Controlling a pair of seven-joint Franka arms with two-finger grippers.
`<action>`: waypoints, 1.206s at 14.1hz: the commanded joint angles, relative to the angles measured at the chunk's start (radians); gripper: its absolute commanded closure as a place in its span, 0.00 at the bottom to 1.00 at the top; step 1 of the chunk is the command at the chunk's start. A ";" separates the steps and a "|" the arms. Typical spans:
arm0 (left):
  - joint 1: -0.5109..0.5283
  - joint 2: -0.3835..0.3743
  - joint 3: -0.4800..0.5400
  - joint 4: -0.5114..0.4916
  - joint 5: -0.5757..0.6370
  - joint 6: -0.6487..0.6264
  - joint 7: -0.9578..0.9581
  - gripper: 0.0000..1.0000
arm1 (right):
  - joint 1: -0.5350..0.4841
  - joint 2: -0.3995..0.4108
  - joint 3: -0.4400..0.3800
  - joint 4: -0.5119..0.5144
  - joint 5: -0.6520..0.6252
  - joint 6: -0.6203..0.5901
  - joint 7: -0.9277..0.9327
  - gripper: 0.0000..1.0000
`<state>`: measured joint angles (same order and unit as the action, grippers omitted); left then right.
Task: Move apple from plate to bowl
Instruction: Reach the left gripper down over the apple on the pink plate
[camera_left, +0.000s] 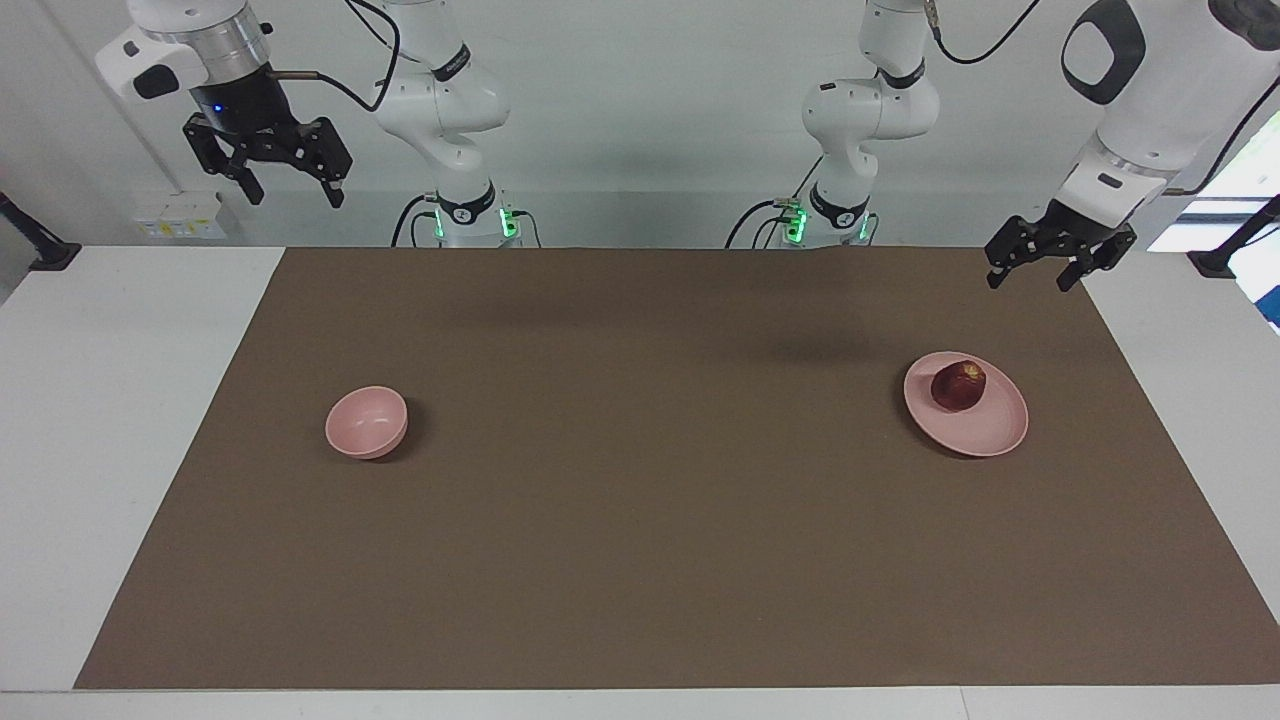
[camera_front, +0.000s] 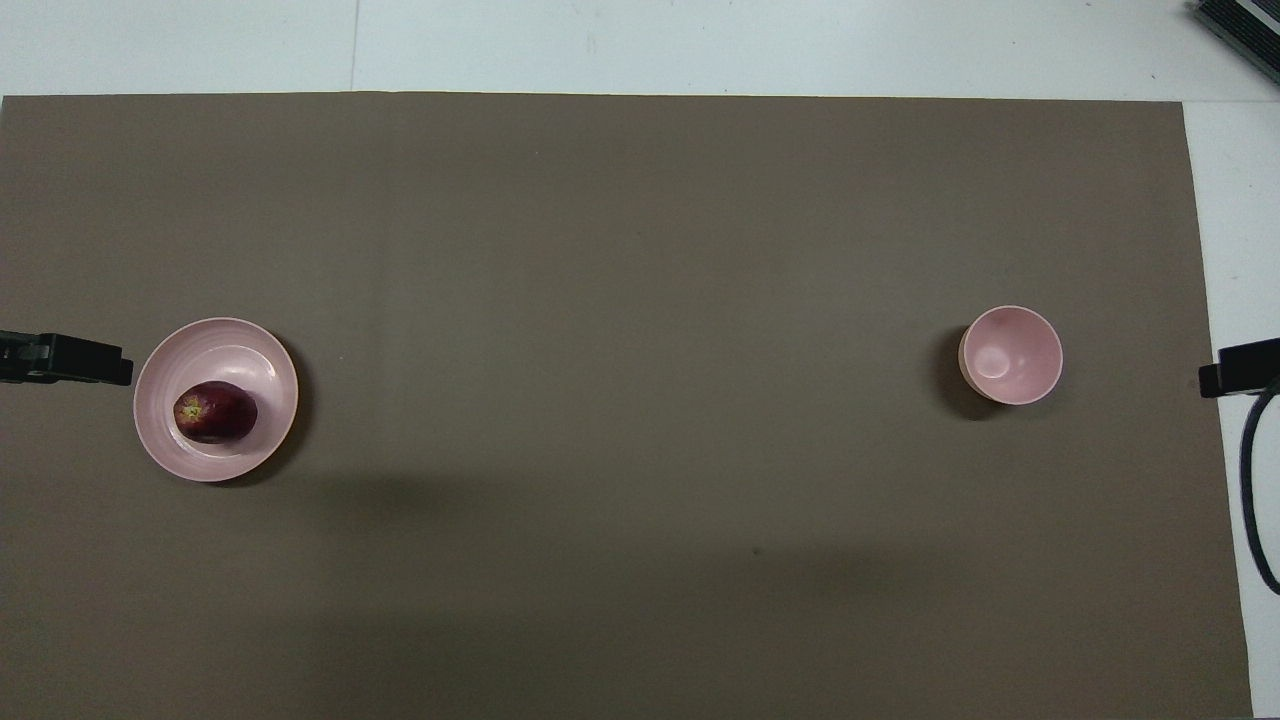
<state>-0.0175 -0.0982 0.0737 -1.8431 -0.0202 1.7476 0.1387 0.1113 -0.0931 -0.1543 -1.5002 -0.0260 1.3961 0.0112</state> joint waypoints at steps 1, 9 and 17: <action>0.020 -0.037 0.001 -0.134 0.008 0.137 0.006 0.00 | -0.012 -0.013 0.010 -0.022 -0.005 0.023 0.004 0.00; 0.074 0.001 0.001 -0.338 -0.039 0.401 0.217 0.00 | -0.018 -0.016 0.010 -0.028 -0.005 0.021 0.003 0.00; 0.076 0.100 0.001 -0.389 -0.161 0.532 0.237 0.00 | -0.022 -0.014 0.010 -0.029 -0.005 0.037 0.001 0.00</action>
<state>0.0502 -0.0142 0.0787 -2.2154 -0.1568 2.2319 0.3450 0.1034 -0.0931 -0.1544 -1.5041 -0.0260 1.4013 0.0112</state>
